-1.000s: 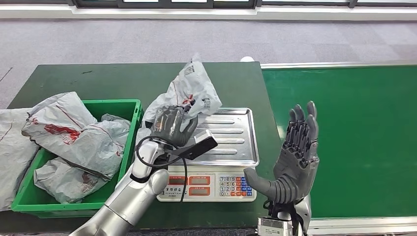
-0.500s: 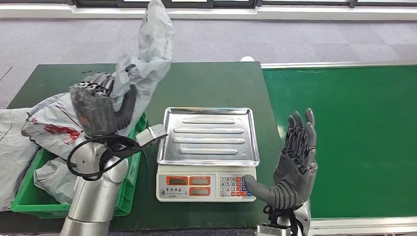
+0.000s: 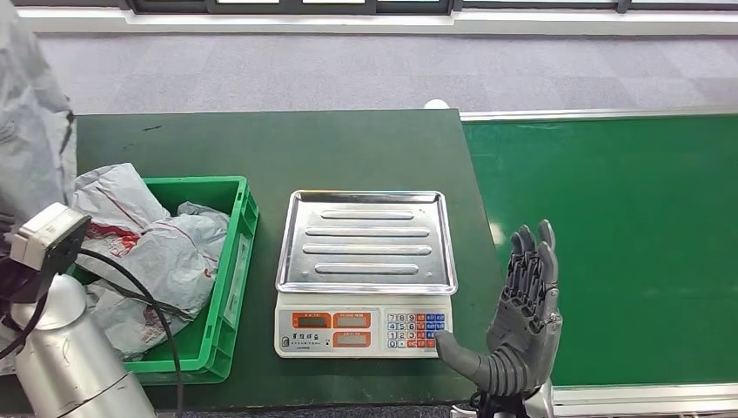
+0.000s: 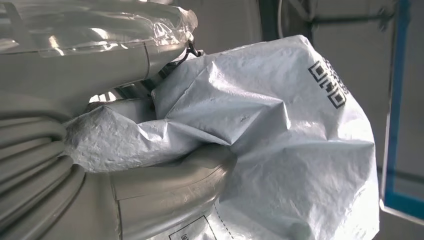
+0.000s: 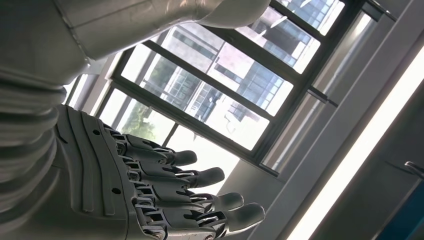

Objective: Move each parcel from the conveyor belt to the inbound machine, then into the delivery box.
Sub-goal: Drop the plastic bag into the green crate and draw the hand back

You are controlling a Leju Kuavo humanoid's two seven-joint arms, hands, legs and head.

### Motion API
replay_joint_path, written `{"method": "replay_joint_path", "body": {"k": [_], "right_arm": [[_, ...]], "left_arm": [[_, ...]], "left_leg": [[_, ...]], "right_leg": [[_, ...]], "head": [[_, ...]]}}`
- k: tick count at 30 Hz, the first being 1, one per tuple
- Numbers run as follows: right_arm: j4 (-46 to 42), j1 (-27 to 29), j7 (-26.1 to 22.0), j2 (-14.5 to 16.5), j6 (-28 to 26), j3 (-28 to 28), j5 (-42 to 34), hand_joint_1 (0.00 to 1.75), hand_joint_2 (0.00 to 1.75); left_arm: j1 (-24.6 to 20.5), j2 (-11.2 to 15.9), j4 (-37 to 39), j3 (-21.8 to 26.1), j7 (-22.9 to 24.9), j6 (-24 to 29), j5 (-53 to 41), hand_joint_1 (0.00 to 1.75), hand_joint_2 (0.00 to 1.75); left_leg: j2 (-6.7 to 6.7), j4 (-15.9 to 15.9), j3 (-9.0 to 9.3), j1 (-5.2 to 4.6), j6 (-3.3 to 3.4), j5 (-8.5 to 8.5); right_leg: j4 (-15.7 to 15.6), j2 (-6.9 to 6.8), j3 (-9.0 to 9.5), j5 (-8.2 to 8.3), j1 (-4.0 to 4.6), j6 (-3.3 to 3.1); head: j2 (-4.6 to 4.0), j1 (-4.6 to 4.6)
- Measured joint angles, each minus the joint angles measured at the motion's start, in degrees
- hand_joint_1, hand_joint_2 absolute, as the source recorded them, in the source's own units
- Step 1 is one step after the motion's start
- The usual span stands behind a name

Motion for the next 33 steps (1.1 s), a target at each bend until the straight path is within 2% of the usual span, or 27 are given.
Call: {"method": "replay_joint_path", "body": {"k": [5,8,10,11,13,14,15,16,17,18,19,21,23,28,31,33], "right_arm": [[-0.4,0.2,0.3,0.0,0.0,0.0,0.0,0.00,1.75],[-0.7,0.3,0.8,0.0,0.0,0.0,0.2,0.00,1.75],[-1.2,0.4,1.6,-0.1,0.0,0.0,0.3,0.00,1.75],[-1.5,0.5,2.1,-0.2,0.0,0.0,0.4,0.00,1.75],[-2.2,0.6,2.9,-0.5,0.0,0.0,0.6,0.00,1.75],[-2.6,0.7,3.2,-0.8,0.0,0.0,0.6,0.00,1.75],[-2.9,0.8,3.4,-1.0,0.0,0.0,0.7,0.00,1.75],[-3.2,0.9,3.5,-1.2,-0.1,0.0,0.6,0.00,1.75],[-3.5,0.9,3.6,-1.4,-0.1,0.0,0.6,0.00,1.75],[-3.7,0.9,3.6,-1.5,-0.1,0.0,0.6,0.00,1.75],[-3.8,0.9,3.6,-1.6,-0.1,0.0,0.6,0.00,1.75],[-4.1,0.9,3.6,-1.8,-0.1,0.0,0.6,0.00,1.75],[-4.2,1.0,3.6,-1.9,-0.1,0.0,0.5,0.00,1.75],[-4.2,1.2,3.6,-2.1,-0.1,0.0,0.5,0.00,1.75],[-4.2,1.2,3.6,-2.2,-0.1,0.0,0.5,0.00,1.75],[-4.2,1.2,3.6,-2.3,-0.1,0.0,0.5,0.00,1.75]], "left_arm": [[-0.1,1.2,-2.4,2.6,0.0,0.0,-1.0,1.75,1.75],[0.0,1.5,-2.6,3.4,0.1,0.0,-6.9,1.75,1.75],[0.9,2.3,-1.5,3.7,2.9,0.0,-14.3,1.75,1.75],[1.9,3.5,0.0,3.2,6.9,-0.1,-18.1,1.75,1.75],[4.1,8.5,5.3,0.0,21.1,-1.2,-23.8,1.75,1.75],[4.5,12.0,9.1,-3.1,31.5,-1.8,-25.1,1.75,1.75],[4.2,15.8,13.2,-7.4,44.1,-2.2,-25.5,1.75,1.75],[3.3,19.2,17.3,-12.9,57.3,-2.1,-25.6,1.75,1.75],[2.4,22.2,20.8,-19.2,68.1,-1.8,-25.7,1.75,1.75],[1.6,24.9,23.8,-26.1,75.2,-1.4,-25.7,1.75,1.75],[1.2,27.0,26.1,-32.9,78.2,-1.2,-25.8,1.75,1.75],[0.9,30.7,29.7,-44.4,77.6,-1.0,-25.8,1.75,1.75],[0.8,33.1,32.1,-51.2,77.1,-1.0,-25.8,1.75,1.75],[0.2,36.3,35.2,-57.1,77.0,-1.0,-25.8,1.75,1.75],[0.0,37.2,36.2,-58.6,76.8,-1.1,-25.7,1.75,1.75],[0.1,37.3,36.6,-59.0,74.3,-2.8,-25.7,1.75,1.75]], "left_leg": [[-0.02,0.0,0.00,0.00,0.00,0.00],[-0.03,0.0,0.01,0.00,0.00,0.00],[-0.03,0.0,0.05,-0.03,-0.01,-0.01],[0.02,0.0,0.09,-0.05,-0.03,-0.03],[0.23,0.0,0.15,0.02,-0.12,-0.06],[0.36,0.1,0.12,0.12,-0.21,-0.03],[0.46,0.1,0.07,0.21,-0.28,0.01],[0.48,0.1,0.02,0.29,-0.33,0.05],[0.42,0.1,-0.02,0.31,-0.37,0.08],[0.30,0.0,-0.03,0.31,-0.37,0.09],[0.20,0.0,-0.02,0.29,-0.37,0.09],[0.27,0.0,-0.02,0.24,-0.41,0.06],[0.65,0.0,-0.03,0.19,-0.46,0.01],[0.76,0.0,-0.02,0.21,-0.47,-0.03],[0.73,0.0,-0.02,0.23,-0.48,-0.04],[0.73,0.0,-0.01,0.23,-0.48,-0.04]], "right_leg": [[0.0,-0.03,-0.01,-0.02,0.00,-0.02],[0.0,-0.04,0.00,-0.02,-0.02,-0.01],[0.0,-0.03,0.02,-0.02,-0.05,-0.01],[0.0,0.00,0.01,-0.02,-0.07,-0.02],[0.0,0.16,-0.14,0.01,-0.11,-0.11],[0.0,0.26,-0.29,0.06,-0.07,-0.21],[0.0,0.35,-0.42,0.14,-0.04,-0.26],[0.0,0.40,-0.47,0.19,0.02,-0.29],[0.0,0.36,-0.41,0.20,0.06,-0.31],[0.0,0.26,-0.29,0.17,0.08,-0.30],[0.1,0.17,-0.18,0.13,0.10,-0.31],[0.1,0.27,-0.14,0.17,0.12,-0.34],[0.1,0.68,-0.26,0.28,0.10,-0.32],[0.1,0.78,-0.33,0.22,0.03,-0.33],[0.1,0.75,-0.29,0.18,0.04,-0.37],[0.1,0.75,-0.27,0.17,0.04,-0.38]], "head": [[0.00,0.01],[0.00,0.01],[0.00,0.01],[0.00,0.02],[0.00,0.01],[0.00,0.01],[0.00,-0.02],[0.00,-0.02],[0.00,-0.02],[0.00,-0.02],[0.00,0.01],[0.00,0.02],[0.00,0.01],[0.00,-0.02],[0.00,-0.02],[0.00,-0.02]]}}
